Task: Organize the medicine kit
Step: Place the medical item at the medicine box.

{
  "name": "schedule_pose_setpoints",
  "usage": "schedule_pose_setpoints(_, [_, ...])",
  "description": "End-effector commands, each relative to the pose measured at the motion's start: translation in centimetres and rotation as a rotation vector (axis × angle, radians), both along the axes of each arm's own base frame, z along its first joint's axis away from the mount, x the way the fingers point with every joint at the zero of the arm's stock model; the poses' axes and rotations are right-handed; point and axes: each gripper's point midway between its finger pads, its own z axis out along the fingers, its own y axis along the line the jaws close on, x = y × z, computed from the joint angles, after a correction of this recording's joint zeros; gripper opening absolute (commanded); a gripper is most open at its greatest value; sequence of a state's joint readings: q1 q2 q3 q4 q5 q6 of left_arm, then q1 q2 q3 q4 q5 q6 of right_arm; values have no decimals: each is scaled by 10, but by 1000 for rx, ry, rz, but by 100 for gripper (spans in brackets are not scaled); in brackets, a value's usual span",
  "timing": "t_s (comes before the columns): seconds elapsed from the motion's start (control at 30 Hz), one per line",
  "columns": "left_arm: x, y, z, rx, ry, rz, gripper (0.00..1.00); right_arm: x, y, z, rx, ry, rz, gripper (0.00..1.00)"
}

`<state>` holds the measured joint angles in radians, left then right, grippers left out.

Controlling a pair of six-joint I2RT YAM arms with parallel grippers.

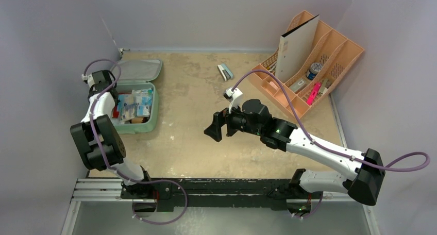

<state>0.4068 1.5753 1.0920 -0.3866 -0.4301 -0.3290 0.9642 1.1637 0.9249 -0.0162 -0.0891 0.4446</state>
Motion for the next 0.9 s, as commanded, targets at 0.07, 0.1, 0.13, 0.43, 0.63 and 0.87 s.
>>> schedule_pose_setpoints(0.07, [-8, 13, 5, 62, 105, 38, 17, 1, 1, 12, 39, -42, 3, 99])
schedule_pose_setpoints(0.1, [-8, 13, 7, 72, 110, 40, 17, 1, 2, 11, 41, -40, 4, 99])
schedule_pose_setpoints(0.13, [-9, 15, 8, 82, 114, 43, 18, 1, 4, 12, 43, -39, 9, 99])
schedule_pose_setpoints(0.43, [-15, 20, 10, 118, 179, 33, 24, 0, 3, 12, 39, -40, 10, 99])
schedule_pose_setpoints(0.63, [-15, 17, 12, 87, 191, 38, 26, -1, 6, 15, 50, -35, 24, 99])
schedule_pose_setpoints(0.87, [-13, 18, -5, 77, 215, 28, 29, -3, 1, 22, 62, -41, 13, 99])
